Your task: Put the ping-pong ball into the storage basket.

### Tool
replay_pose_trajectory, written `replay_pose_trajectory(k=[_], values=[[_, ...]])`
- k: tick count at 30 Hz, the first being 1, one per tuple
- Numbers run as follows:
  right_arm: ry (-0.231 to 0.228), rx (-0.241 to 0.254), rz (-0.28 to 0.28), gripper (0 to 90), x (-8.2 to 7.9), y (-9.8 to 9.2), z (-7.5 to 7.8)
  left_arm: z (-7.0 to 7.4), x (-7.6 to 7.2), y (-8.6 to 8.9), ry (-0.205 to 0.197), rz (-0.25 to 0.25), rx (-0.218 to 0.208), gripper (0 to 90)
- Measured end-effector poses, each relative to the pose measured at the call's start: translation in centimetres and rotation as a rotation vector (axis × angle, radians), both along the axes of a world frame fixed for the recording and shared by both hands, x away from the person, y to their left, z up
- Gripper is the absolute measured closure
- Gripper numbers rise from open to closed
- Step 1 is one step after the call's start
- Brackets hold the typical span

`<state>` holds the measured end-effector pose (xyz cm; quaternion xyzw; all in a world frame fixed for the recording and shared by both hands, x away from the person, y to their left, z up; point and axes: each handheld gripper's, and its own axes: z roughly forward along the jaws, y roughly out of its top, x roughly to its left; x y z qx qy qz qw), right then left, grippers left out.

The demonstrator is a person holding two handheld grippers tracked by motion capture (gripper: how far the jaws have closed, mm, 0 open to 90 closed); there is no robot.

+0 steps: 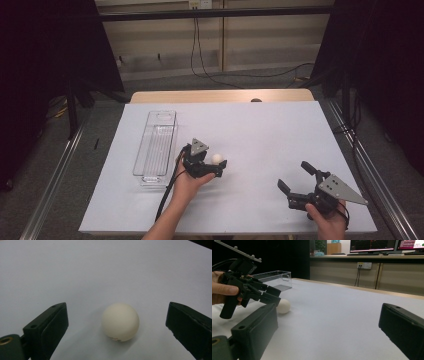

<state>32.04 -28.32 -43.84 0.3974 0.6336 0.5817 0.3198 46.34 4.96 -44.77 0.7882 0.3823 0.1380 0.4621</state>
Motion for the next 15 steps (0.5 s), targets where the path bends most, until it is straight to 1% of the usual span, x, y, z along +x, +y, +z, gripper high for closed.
replay_pose_trajectory(k=[2, 6, 7, 8, 10, 12, 14, 15], values=[[0.001, -0.001, 0.001, 1.8, 0.00, 0.00, 0.00, -0.11, 0.06, -0.10, 0.011, 0.020, -0.001, 4.8], [0.002, 0.000, 0.000, 1.8, -0.01, -0.02, 0.00, -0.18, 0.22, -0.02, 0.022, 0.011, 0.006, 4.9], [0.003, -0.001, 0.002, 1.8, -0.03, -0.05, 0.01, -0.19, 0.23, -0.06, 0.025, 0.007, -0.008, 5.1], [0.001, 0.000, 0.000, 1.8, 0.00, -0.03, 0.00, -0.16, 0.22, -0.04, 0.025, 0.007, -0.002, 5.7], [-0.001, -0.001, 0.001, 1.8, 0.02, -0.03, -0.01, -0.11, 0.23, 0.01, 0.026, 0.013, 0.007, 6.0], [0.000, 0.000, 0.002, 1.8, -0.01, 0.00, 0.01, -0.10, 0.24, -0.02, 0.031, 0.011, 0.006, 6.4], [-0.001, 0.002, 0.005, 1.8, 0.00, 0.00, 0.01, -0.03, 0.28, -0.15, 0.029, 0.021, 0.015, 7.5], [0.000, 0.002, 0.003, 1.8, 0.00, -0.01, 0.01, 0.00, 0.29, -0.29, 0.032, 0.023, 0.005, 7.8]])
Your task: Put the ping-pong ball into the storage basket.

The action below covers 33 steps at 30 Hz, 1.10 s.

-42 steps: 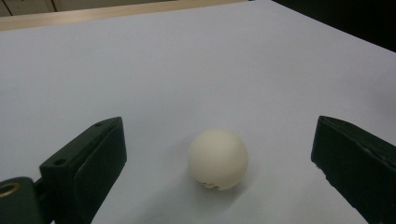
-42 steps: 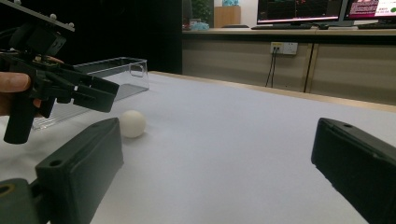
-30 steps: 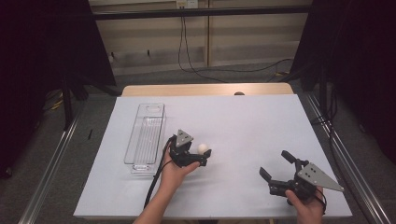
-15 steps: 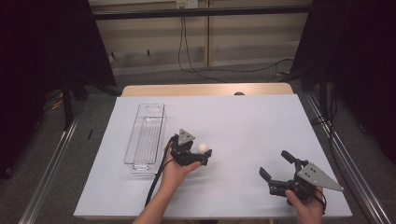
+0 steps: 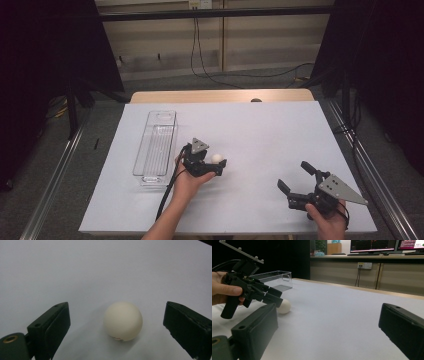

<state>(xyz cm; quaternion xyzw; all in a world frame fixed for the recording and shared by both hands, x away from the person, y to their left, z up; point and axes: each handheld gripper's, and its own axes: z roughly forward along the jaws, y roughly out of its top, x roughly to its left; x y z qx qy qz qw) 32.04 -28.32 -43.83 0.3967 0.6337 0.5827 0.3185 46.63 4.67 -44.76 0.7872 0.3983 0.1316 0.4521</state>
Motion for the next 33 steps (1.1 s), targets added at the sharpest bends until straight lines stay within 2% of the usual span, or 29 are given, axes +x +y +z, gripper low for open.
replay_pose_trajectory(k=[1, 2, 3, 7, 8, 11, 24, 33], values=[[0.003, 0.000, -0.005, 1.8, -0.02, 0.00, 0.01, 0.03, 0.01, -0.06, 0.000, 0.001, 0.000, 8.1], [0.001, -0.001, -0.003, 1.8, -0.01, -0.01, 0.00, 0.21, -0.02, -0.06, 0.002, -0.002, 0.027, 8.7], [0.000, 0.000, -0.002, 1.8, 0.00, -0.01, 0.00, 0.19, 0.03, -0.14, 0.002, -0.012, 0.010, 10.1], [0.000, 0.000, -0.002, 1.8, -0.02, -0.01, 0.01, 0.26, 0.05, -0.32, 0.000, -0.008, 0.044, 12.8], [0.000, 0.000, -0.002, 1.8, -0.01, -0.01, 0.01, 0.17, 0.09, -0.33, 0.003, -0.012, 0.031, 13.8], [0.000, 0.001, -0.006, 1.8, -0.03, -0.03, 0.03, 0.10, 0.19, -0.35, 0.015, -0.007, 0.032, 15.3], [-0.002, 0.002, -0.003, 1.9, -0.03, -0.02, 0.04, -0.19, 0.31, -0.37, 0.028, 0.009, 0.058, 22.5], [-0.004, 0.002, -0.002, 1.9, -0.02, -0.01, 0.04, -0.43, 0.39, -0.47, 0.027, -0.018, 0.054, 26.4]])
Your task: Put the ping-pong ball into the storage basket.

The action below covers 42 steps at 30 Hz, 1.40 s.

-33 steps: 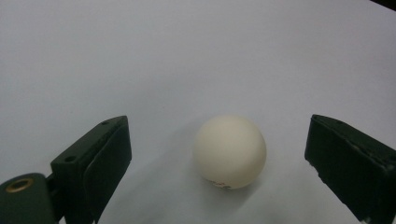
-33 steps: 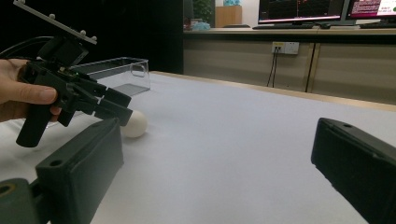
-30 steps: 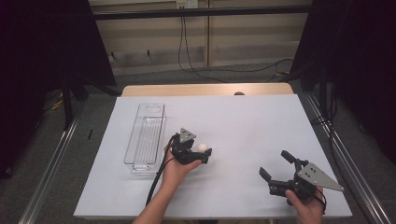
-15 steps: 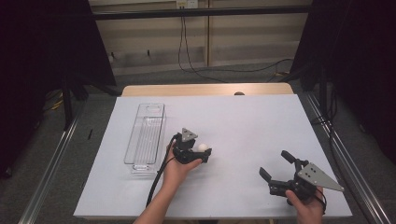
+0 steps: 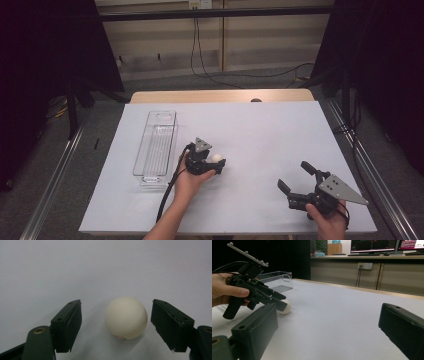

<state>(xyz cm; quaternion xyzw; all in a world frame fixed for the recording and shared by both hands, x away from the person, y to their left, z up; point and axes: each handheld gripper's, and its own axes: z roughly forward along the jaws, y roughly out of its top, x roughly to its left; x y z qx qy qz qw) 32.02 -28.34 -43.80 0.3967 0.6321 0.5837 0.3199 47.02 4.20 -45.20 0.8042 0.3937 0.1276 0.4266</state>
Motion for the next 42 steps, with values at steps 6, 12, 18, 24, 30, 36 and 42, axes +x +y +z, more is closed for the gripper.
replay_pose_trajectory(k=[6, 12, 18, 24, 30, 36, 42], values=[[0.005, -0.002, 0.003, 1.9, -0.05, -0.04, 0.03, -0.07, -0.06, -0.14, -0.004, 0.010, 0.006, 29.2], [0.001, -0.001, 0.000, 2.0, -0.04, -0.01, 0.04, -0.17, 0.00, -0.16, -0.015, 0.011, 0.009, 31.6], [0.002, 0.003, 0.000, 2.0, -0.07, 0.00, 0.07, -0.37, 0.04, -0.33, -0.007, 0.007, -0.005, 33.6], [0.001, 0.005, 0.003, 2.0, -0.06, 0.03, 0.08, -0.48, 0.03, -0.50, 0.003, -0.002, -0.002, 36.6], [0.000, 0.006, 0.000, 2.0, -0.07, 0.02, 0.08, -0.65, 0.12, -0.55, 0.010, -0.004, 0.007, 39.0], [0.000, 0.002, 0.004, 2.0, -0.09, -0.02, 0.10, -0.67, 0.19, -0.55, 0.012, 0.002, 0.011, 40.7], [-0.002, 0.002, 0.005, 2.1, -0.07, -0.02, 0.09, -0.71, 0.18, -0.64, 0.016, 0.001, 0.004, 44.6]])
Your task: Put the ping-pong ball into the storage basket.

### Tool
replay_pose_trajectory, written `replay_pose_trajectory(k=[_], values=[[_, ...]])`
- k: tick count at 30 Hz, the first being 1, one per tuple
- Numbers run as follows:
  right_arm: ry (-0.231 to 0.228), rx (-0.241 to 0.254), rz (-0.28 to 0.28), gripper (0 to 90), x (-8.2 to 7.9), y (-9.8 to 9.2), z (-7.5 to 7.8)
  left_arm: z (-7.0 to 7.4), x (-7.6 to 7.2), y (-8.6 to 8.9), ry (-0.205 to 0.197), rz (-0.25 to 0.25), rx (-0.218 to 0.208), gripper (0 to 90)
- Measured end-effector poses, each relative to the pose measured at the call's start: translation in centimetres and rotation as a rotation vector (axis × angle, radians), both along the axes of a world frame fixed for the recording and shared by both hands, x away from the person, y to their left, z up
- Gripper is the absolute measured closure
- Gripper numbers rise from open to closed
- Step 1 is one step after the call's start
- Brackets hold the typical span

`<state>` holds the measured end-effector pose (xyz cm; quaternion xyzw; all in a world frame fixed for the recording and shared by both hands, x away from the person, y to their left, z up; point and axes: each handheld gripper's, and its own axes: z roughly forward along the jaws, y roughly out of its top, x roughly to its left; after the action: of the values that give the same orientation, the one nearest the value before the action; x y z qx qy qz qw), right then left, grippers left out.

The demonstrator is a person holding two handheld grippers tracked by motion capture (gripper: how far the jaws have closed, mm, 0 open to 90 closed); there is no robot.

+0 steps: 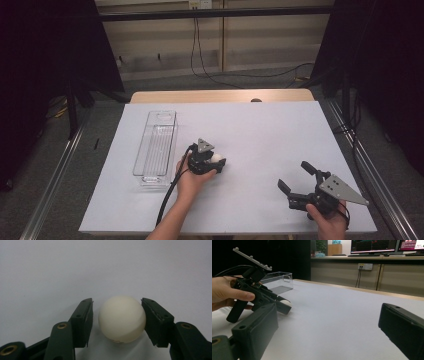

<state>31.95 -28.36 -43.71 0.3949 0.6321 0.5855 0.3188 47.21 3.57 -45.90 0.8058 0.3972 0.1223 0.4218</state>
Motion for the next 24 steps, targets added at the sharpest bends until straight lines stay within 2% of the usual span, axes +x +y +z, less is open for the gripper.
replay_pose_trajectory(k=[8, 14, 18, 20, 21, 23, 24], values=[[0.001, -0.001, 0.000, 2.1, -0.03, -0.01, 0.01, 0.01, 0.01, 0.17, 0.026, -0.011, 0.002, 50.6], [0.002, 0.001, 0.000, 2.1, -0.05, 0.00, 0.01, 0.26, -0.08, 0.37, 0.055, -0.005, 0.021, 51.1], [0.002, -0.003, 0.004, 2.1, -0.05, -0.01, 0.03, 0.38, -0.07, 0.51, 0.089, -0.025, -0.001, 51.2], [0.002, -0.002, 0.004, 2.1, -0.05, -0.02, 0.03, 0.46, -0.13, 0.52, 0.078, -0.020, 0.006, 51.2], [0.002, -0.003, 0.004, 2.1, -0.05, -0.02, 0.03, 0.58, -0.15, 0.60, 0.085, -0.023, 0.013, 51.2], [0.001, 0.000, 0.000, 2.1, -0.05, 0.00, 0.02, 0.64, -0.19, 0.64, 0.089, -0.026, -0.010, 51.2], [0.001, 0.000, 0.000, 2.1, -0.05, -0.01, 0.02, 0.75, -0.22, 0.73, 0.090, -0.031, 0.001, 51.2]])
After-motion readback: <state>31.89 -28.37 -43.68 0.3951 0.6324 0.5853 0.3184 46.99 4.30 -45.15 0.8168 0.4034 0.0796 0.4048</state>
